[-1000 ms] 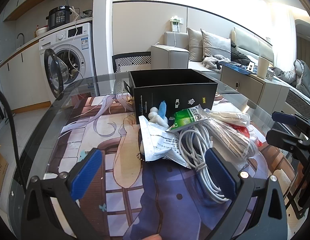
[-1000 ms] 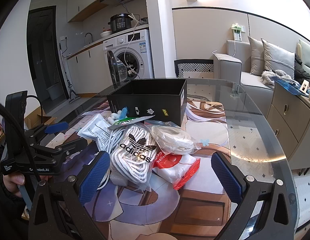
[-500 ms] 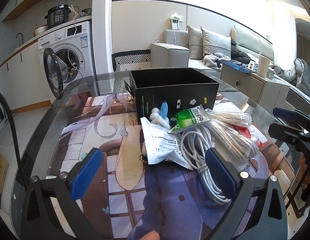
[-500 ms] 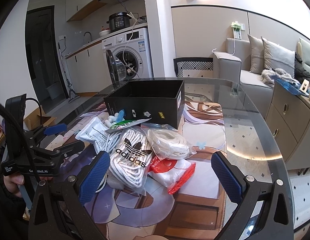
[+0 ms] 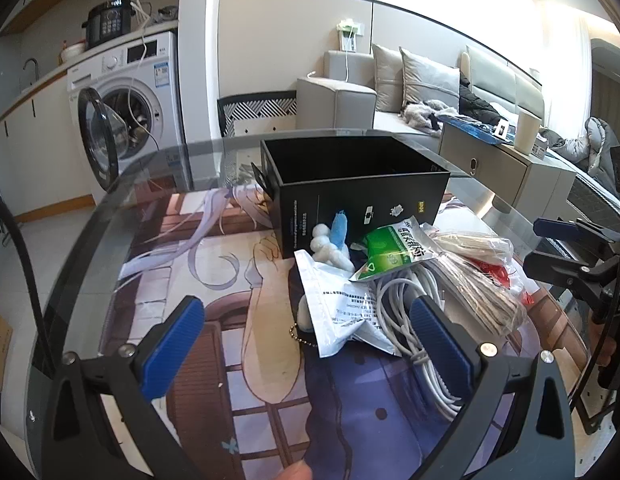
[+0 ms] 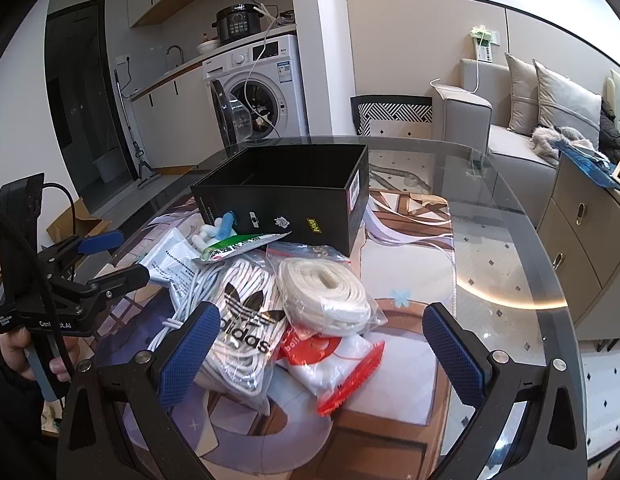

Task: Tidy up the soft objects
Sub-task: 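Grasp the clear bag of white rope with the right gripper while the left grasps the white paper packet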

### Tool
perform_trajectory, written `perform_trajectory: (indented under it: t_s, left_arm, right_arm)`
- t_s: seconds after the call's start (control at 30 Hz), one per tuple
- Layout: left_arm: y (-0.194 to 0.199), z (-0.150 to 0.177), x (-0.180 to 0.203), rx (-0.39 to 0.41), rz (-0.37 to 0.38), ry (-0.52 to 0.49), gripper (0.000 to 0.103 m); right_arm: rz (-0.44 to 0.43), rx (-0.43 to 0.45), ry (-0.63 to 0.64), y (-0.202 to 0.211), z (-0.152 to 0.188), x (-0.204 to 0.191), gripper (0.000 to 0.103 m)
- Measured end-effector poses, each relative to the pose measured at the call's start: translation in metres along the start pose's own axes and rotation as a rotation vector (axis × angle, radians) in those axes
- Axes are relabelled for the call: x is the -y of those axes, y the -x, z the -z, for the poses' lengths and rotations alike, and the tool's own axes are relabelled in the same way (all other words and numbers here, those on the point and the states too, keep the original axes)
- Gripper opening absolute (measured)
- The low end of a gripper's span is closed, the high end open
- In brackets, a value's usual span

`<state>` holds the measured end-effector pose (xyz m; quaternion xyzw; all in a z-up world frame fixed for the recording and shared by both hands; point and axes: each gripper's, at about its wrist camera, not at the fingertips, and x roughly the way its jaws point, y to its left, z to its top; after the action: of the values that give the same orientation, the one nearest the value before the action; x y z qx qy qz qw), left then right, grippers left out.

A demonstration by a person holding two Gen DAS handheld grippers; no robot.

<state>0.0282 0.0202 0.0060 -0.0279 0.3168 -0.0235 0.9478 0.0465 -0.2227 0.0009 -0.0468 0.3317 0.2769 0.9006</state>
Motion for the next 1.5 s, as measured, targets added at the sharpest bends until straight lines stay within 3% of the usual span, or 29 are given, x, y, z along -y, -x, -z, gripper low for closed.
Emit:
perform_trajectory:
  t_s: [0.47, 0.53, 0.6, 0.87, 1.13, 1.3, 1.5]
  left_arm:
    - [-0.025, -0.002, 0.001, -0.08, 0.019, -0.017, 0.102]
    - [-0.026, -0.002, 0.0, -0.08, 0.034, -0.012, 0.102]
    - [-0.027, -0.002, 0.0, -0.08, 0.041, -0.013, 0.102]
    - [-0.033, -0.004, 0.003, -0.105, 0.06, -0.019, 0.1]
    - [-0.041, -0.003, 0.003, -0.149, 0.11, 0.001, 0.078]
    - [-0.044, -0.001, 0.003, -0.174, 0.143, 0.009, 0.054]
    - [-0.042, 0.0, 0.004, -0.169, 0.148, 0.012, 0.044]
  right_arm:
    - [-0.01, -0.067, 0.006, -0.035, -0.016, 0.009, 0.103]
    - [-0.026, -0.075, -0.007, -0.04, -0.017, 0.013, 0.1]
    - [-0.029, -0.094, -0.01, -0.047, -0.018, 0.014, 0.089]
    - [-0.089, -0.141, -0.046, -0.066, -0.02, 0.02, 0.087]
    - [-0.141, -0.158, -0.063, -0.071, -0.021, 0.021, 0.077]
    - [-0.173, -0.156, -0.078, -0.068, -0.018, 0.022, 0.06]
    - [-0.159, -0.138, -0.061, -0.061, -0.016, 0.018, 0.048]
